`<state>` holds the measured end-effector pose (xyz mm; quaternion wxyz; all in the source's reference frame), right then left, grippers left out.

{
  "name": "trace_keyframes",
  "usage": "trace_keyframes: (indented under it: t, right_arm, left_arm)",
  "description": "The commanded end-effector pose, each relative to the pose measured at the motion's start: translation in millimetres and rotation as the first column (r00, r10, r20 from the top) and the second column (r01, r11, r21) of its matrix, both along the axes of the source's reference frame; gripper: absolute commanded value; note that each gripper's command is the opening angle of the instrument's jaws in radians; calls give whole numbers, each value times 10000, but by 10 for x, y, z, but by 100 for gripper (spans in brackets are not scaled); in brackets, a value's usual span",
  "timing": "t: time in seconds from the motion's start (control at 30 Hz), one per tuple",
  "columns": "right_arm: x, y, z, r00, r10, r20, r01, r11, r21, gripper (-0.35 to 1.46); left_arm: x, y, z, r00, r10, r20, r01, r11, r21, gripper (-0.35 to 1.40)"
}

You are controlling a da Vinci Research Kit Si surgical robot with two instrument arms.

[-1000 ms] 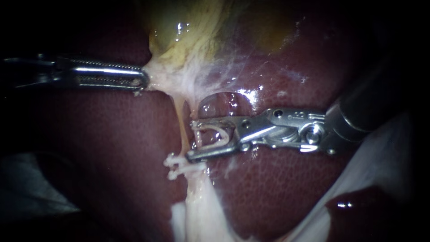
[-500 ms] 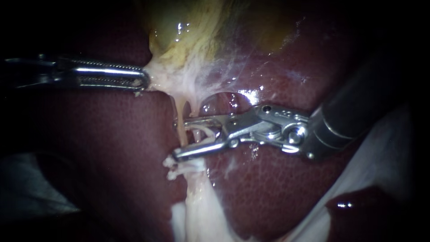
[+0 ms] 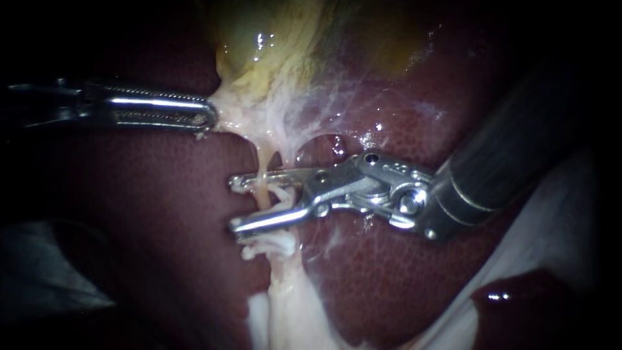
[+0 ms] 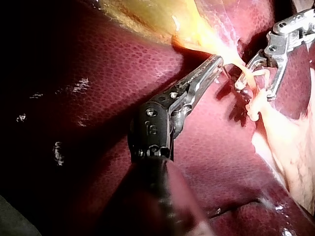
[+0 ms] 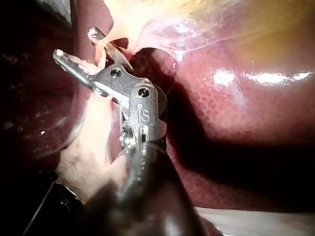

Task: Clipping third clip left tube

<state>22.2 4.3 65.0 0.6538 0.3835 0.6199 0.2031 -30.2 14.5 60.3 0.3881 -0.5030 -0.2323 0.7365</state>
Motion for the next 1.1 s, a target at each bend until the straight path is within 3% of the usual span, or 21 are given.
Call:
trace_keyframes:
  t: [0.03, 0.3, 0.57, 0.73, 1.1]
  right_arm:
    - [0, 2, -4, 10000, 26, -34, -26, 10000, 31, 48]
    - [-5, 6, -11, 9999, 44, -142, -43, 9999, 109, 32]
    - [-17, 11, -10, 9998, -6, -183, 9, 9999, 138, -35]
    - [-19, 11, -11, 9999, 128, -67, -126, 9996, 246, -35]
    - [-20, 12, -9, 10000, 71, 21, -72, 9996, 277, -35]
  left_arm:
    - [0, 0, 0, 10000, 0, 0, 0, 10000, 1, -35]
    - [0, 0, 0, 10000, -2, -1, 2, 10000, 1, -35]
    - [-1, 0, 0, 10000, -3, -2, 3, 10000, 1, -35]
    - [-1, 0, 0, 10000, -4, -3, 4, 10000, 1, -35]
    - [-1, 0, 0, 10000, -6, -4, 6, 10000, 1, -35]
